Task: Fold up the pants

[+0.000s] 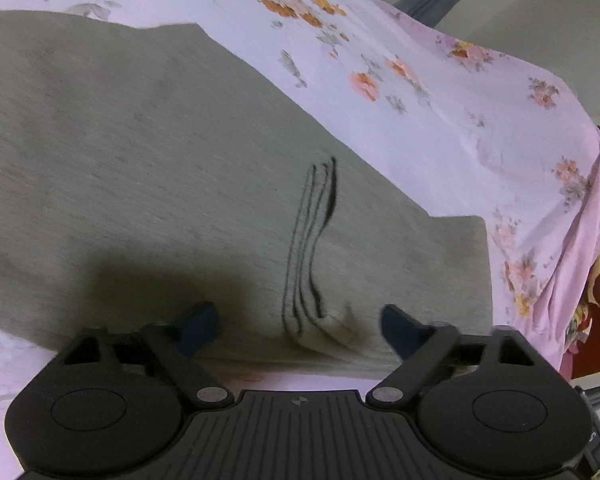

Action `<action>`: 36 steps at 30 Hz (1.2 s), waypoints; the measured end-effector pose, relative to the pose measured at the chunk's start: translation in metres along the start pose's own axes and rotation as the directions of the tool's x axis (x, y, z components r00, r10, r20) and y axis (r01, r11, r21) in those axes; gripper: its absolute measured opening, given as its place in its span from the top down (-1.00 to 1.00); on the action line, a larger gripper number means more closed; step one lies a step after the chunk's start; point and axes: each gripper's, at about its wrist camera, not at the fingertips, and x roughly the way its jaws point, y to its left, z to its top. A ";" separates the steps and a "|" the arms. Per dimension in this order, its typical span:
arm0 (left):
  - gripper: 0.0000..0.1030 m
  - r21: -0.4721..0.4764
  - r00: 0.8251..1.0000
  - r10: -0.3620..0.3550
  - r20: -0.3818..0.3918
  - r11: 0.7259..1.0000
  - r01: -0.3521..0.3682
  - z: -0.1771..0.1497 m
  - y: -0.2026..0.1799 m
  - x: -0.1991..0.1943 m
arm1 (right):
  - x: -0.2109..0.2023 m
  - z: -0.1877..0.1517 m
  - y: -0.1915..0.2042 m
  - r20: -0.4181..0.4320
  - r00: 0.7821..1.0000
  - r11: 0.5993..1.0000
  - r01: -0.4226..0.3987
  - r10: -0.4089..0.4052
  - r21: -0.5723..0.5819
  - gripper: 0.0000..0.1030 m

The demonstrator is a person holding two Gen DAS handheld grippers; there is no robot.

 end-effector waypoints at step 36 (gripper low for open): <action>-0.15 0.191 0.962 0.198 0.188 0.953 -0.234 -0.001 0.022 -0.038 | 0.074 -0.027 0.044 -0.182 0.966 0.935 0.117 -0.186 -0.335 0.01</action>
